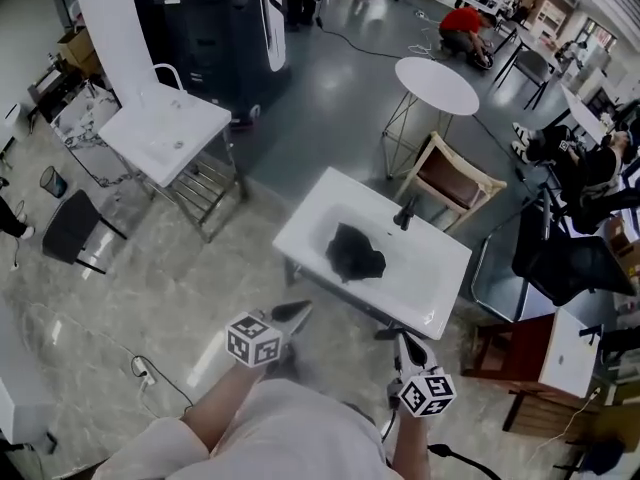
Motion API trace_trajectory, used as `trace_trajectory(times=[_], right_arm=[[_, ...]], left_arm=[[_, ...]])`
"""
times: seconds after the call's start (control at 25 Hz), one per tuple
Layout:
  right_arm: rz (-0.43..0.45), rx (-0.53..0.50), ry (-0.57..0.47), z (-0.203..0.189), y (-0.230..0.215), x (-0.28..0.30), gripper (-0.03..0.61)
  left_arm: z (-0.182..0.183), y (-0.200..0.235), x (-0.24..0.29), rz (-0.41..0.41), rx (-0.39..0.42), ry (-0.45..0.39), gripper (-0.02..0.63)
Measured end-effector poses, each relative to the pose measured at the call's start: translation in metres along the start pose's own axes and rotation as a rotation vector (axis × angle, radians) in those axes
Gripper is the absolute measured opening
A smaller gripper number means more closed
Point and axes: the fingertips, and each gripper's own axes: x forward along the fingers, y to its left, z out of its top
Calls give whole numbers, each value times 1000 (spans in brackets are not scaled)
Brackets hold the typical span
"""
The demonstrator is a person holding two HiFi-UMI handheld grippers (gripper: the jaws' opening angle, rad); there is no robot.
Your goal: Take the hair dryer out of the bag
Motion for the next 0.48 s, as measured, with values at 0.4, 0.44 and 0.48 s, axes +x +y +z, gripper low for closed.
trace_trajectory(times=[0.4, 0.44, 0.48], right_arm=[[-88, 27, -7, 5, 2, 47, 5], [-90, 30, -7, 6, 3, 51, 5], [-90, 30, -7, 7, 5, 54, 5]], left_arm=[[19, 50, 19, -77, 24, 63, -2], [22, 53, 20, -80, 26, 66, -2], [24, 56, 21, -82, 26, 68, -2]])
